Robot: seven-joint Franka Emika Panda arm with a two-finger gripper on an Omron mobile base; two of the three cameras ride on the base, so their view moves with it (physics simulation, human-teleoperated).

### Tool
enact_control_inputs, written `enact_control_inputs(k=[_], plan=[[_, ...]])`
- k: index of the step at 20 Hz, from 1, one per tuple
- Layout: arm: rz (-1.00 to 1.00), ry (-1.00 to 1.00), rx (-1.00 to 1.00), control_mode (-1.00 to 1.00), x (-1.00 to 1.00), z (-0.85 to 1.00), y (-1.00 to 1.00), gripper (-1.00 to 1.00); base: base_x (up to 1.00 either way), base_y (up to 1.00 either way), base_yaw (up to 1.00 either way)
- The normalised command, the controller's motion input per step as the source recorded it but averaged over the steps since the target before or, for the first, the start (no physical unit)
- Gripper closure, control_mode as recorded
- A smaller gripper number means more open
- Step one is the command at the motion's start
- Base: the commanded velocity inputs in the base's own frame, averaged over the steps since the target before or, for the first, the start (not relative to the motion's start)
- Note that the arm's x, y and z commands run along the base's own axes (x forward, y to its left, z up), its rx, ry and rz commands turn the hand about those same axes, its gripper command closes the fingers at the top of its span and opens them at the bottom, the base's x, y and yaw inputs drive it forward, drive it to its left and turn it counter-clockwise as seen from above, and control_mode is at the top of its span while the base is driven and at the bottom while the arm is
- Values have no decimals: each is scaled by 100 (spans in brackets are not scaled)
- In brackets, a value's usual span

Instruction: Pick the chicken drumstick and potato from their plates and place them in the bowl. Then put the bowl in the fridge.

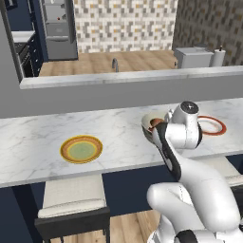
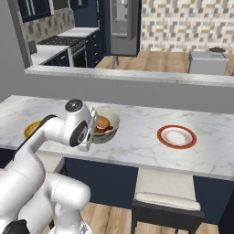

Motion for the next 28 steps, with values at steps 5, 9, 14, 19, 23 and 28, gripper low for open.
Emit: enact_control_inputs(k=[5,9,14,19,23,28], plan=[[0,-10,2,-100,-29,9,24,100,0,0,0],[-1,0,-4,-100,-17,8,24,100,0,0,0],[0,0,-9,-100,-10,6,16,100,0,0,0],[0,0,0,-100,0,0,0,100,0,0,0],[0,0,0,-100,0,0,0,100,0,0,0],[0,0,0,100,0,0,0,100,0,0,0]])
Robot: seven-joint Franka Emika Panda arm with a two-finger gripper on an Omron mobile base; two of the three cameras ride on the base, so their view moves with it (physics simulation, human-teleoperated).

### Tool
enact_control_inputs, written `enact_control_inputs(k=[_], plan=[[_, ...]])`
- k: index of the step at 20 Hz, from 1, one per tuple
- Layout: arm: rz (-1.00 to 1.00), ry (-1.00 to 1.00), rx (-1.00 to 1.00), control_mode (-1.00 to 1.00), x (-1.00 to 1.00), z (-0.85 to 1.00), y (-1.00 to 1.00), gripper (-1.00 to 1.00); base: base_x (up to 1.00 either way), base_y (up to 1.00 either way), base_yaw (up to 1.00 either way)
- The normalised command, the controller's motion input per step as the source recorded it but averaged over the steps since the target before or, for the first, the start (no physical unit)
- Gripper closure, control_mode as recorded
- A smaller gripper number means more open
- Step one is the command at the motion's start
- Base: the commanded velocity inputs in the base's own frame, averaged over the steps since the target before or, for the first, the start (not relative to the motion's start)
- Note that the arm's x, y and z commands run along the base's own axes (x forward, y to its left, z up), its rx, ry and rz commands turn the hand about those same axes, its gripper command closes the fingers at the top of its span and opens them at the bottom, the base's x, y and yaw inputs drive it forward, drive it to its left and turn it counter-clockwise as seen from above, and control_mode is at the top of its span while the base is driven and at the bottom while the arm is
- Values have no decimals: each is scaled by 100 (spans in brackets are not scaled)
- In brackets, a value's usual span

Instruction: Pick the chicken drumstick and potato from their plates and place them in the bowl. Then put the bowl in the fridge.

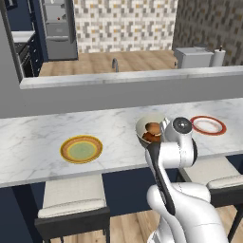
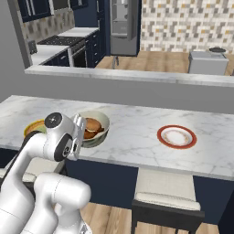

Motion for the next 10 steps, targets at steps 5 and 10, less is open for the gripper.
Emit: enact_control_inputs(k=[5,10], plan=[[0,0,0,100,0,0,0,100,0,0,0],[0,0,0,100,0,0,0,100,-37,-2,-8]])
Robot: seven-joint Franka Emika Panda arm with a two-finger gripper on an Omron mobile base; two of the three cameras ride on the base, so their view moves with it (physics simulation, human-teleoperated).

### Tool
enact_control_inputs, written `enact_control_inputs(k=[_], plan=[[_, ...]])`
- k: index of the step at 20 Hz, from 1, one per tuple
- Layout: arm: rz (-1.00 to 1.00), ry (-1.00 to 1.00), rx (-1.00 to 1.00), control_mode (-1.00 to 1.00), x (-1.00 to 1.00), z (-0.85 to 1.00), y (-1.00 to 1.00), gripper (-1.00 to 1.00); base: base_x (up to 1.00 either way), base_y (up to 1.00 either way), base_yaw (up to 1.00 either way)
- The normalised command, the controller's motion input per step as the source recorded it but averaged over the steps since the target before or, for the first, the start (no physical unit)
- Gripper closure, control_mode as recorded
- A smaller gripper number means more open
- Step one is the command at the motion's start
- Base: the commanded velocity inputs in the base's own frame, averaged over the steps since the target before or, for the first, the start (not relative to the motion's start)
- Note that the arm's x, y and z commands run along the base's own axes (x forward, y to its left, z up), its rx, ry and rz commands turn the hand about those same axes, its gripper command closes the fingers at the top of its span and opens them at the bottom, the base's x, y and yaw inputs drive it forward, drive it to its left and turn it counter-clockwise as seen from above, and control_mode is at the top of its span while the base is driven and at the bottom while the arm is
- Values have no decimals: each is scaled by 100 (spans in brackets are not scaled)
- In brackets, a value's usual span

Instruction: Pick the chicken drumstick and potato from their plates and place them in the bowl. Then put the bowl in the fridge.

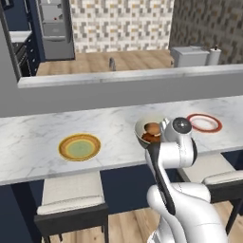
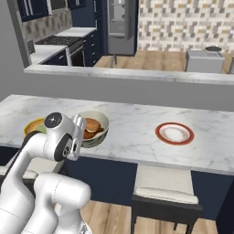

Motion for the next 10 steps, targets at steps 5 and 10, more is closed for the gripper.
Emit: enact_control_inputs(k=[5,10], plan=[[0,0,0,100,0,0,0,100,-69,-1,-14],[0,0,0,100,0,0,0,100,-14,-3,-77]])
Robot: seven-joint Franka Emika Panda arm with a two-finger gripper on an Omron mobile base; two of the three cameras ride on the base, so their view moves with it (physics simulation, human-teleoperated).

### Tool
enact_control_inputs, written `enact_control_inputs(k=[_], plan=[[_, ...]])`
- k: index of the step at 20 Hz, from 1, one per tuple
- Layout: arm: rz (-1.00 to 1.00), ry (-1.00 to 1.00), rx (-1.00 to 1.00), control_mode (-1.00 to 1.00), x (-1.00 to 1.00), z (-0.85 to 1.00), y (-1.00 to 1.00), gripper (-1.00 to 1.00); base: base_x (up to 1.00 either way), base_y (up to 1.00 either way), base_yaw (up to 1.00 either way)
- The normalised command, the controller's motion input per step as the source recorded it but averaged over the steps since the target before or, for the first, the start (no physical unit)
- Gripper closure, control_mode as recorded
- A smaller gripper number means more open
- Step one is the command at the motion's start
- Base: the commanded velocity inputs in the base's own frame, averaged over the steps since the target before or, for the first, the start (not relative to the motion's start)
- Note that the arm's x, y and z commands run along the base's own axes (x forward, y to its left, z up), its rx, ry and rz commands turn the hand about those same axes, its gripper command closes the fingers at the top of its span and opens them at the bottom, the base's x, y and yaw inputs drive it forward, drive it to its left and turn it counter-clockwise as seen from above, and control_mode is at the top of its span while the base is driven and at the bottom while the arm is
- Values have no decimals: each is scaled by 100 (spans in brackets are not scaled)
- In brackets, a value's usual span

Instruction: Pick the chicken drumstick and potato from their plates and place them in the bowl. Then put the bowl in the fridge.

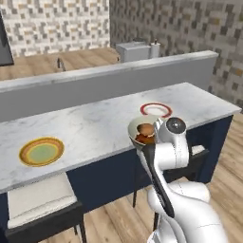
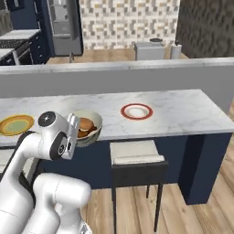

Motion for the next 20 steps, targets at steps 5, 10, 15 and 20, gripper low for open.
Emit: enact_control_inputs(k=[5,10,15,20], plan=[[0,0,0,100,0,0,0,100,20,16,-81],[0,0,0,100,0,0,0,100,6,7,-90],[0,0,0,100,0,0,0,100,9,7,-87],[0,0,0,100,0,0,0,100,60,1,-38]])
